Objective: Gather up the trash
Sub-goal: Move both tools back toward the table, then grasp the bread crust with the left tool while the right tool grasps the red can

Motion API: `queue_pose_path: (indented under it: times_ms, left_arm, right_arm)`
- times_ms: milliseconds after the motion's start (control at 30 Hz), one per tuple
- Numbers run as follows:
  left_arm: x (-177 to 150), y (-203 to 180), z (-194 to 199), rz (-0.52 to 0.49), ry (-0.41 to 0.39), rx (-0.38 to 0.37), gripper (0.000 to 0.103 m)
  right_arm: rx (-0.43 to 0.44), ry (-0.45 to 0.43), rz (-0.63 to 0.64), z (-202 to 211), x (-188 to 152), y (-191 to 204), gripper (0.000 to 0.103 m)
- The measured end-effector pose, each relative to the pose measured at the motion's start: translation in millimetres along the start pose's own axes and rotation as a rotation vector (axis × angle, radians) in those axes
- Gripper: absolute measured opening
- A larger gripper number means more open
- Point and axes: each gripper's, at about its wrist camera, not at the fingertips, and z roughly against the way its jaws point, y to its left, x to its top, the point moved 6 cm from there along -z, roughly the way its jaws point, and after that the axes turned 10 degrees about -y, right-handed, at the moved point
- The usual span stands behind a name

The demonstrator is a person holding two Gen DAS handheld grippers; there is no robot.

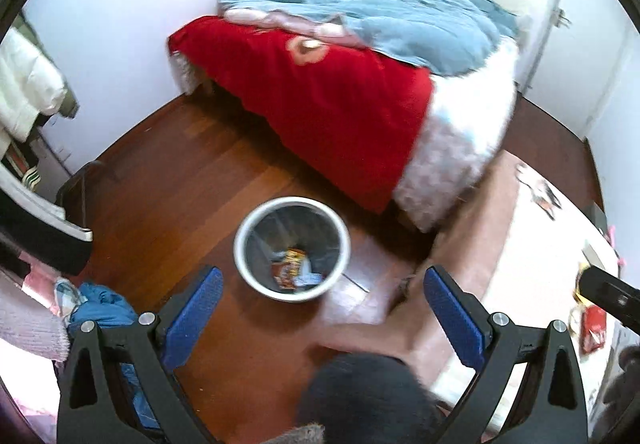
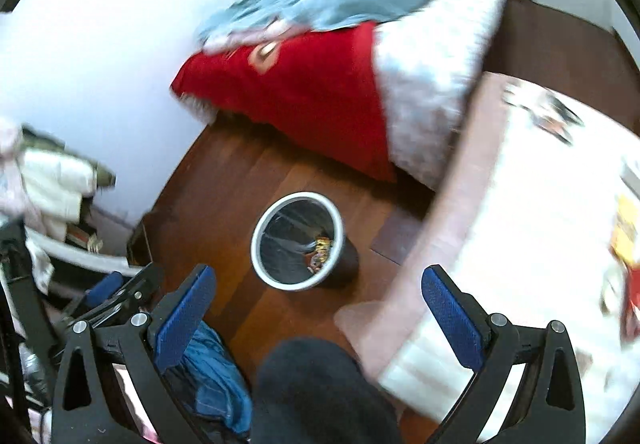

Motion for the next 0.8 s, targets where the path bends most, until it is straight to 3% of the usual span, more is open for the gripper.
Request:
queue_pose_path:
  times_ms: [167, 233, 367, 467, 633, 800]
  left_arm:
    - [-33.2, -82.5, -12.9, -0.085, 0.071, -0.085, 0.103]
    - [-47.9, -114.7, -20.6, -0.125, 0.099, -0.114, 0.103]
    - [-81.5, -191.6, -46.1, -0.236, 0.149, -0.138, 0.103]
    - [-102.6, -237.7, -63.6, -0.294, 0.197, -0.151, 0.103]
    - [-126.1, -294.5, -81.3, -0.354, 0.251, -0.147, 0.103]
    - [-141.0, -337.3, -87.4, -0.399, 0.297, -0.153, 0.103]
  right_arm:
    - [-0.113, -0.021, -0.148, 62.6, -25.7, -100.3, 0.103]
    - [-0.209, -0.015, -0.230, 82.9, -38.3, -162.3, 0.103]
    - [-0.394, 0.026, -0.301, 99.2, -53.0, -267.0, 0.103]
    - [-0.529, 0.098, -0.277, 92.4, -58.4, -343.0, 0.103]
    - [-0.598, 0.223, -0.192, 57.5, -59.8, -406.9, 0.103]
    - [-0.575, 0.290, -0.185, 25.1, -64.3, -430.3, 0.103]
